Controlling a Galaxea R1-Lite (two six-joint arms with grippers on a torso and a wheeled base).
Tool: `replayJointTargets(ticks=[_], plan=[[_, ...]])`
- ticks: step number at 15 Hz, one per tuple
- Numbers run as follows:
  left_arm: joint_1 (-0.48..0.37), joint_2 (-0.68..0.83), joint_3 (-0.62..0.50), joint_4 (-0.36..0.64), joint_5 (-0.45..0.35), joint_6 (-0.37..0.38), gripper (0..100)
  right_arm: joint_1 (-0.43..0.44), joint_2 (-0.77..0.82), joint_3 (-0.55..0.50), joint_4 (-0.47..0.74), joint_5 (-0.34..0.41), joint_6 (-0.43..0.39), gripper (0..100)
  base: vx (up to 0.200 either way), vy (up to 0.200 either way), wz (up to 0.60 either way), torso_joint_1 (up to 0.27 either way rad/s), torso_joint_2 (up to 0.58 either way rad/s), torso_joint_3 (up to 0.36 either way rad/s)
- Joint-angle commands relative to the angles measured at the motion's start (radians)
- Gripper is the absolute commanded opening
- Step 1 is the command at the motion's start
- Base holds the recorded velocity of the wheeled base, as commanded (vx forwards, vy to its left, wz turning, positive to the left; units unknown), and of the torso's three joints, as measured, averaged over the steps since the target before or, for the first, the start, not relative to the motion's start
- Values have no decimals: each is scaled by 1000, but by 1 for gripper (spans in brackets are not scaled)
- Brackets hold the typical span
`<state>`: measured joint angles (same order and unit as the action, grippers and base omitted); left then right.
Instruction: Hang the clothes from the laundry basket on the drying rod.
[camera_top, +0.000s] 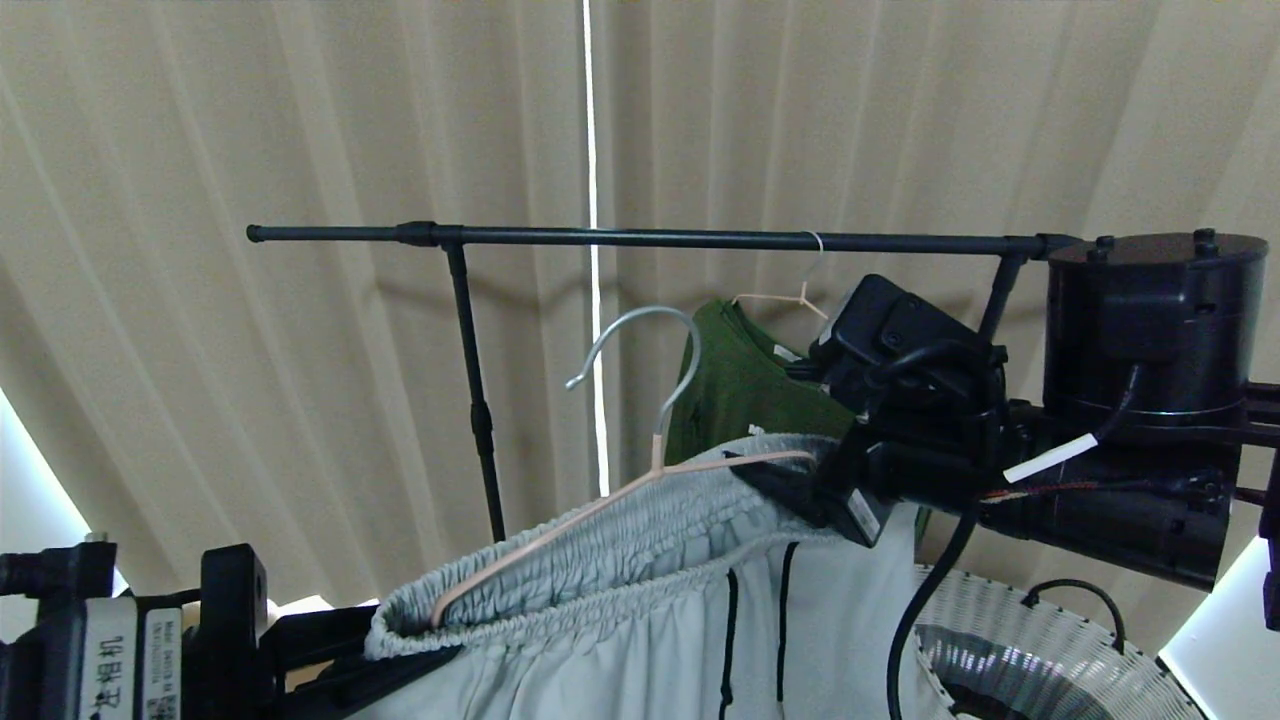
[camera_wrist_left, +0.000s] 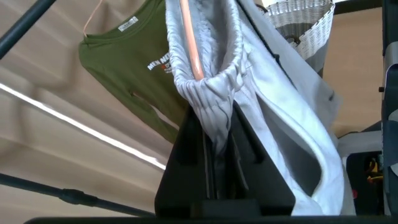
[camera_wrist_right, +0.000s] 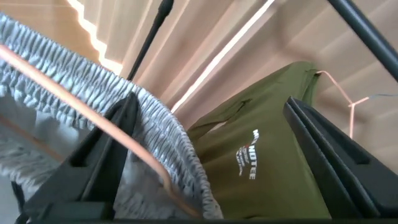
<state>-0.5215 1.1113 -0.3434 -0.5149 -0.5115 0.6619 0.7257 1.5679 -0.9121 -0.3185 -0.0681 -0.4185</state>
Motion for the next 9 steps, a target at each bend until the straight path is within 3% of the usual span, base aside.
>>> replayJointTargets(ticks=[1, 5, 9], plan=[[1, -14, 4, -1, 1, 1, 0, -3, 6, 1, -1, 4, 0, 0, 0, 0, 0, 0, 0, 0], [3, -19, 4, -1, 1, -4, 0, -5, -2, 2, -2, 5, 6, 0, 0, 0, 0, 0, 0, 0], [5, -21, 4, 1, 2, -56, 0, -26, -26, 10, -4, 8, 18, 0, 0, 0, 0, 0, 0, 0]])
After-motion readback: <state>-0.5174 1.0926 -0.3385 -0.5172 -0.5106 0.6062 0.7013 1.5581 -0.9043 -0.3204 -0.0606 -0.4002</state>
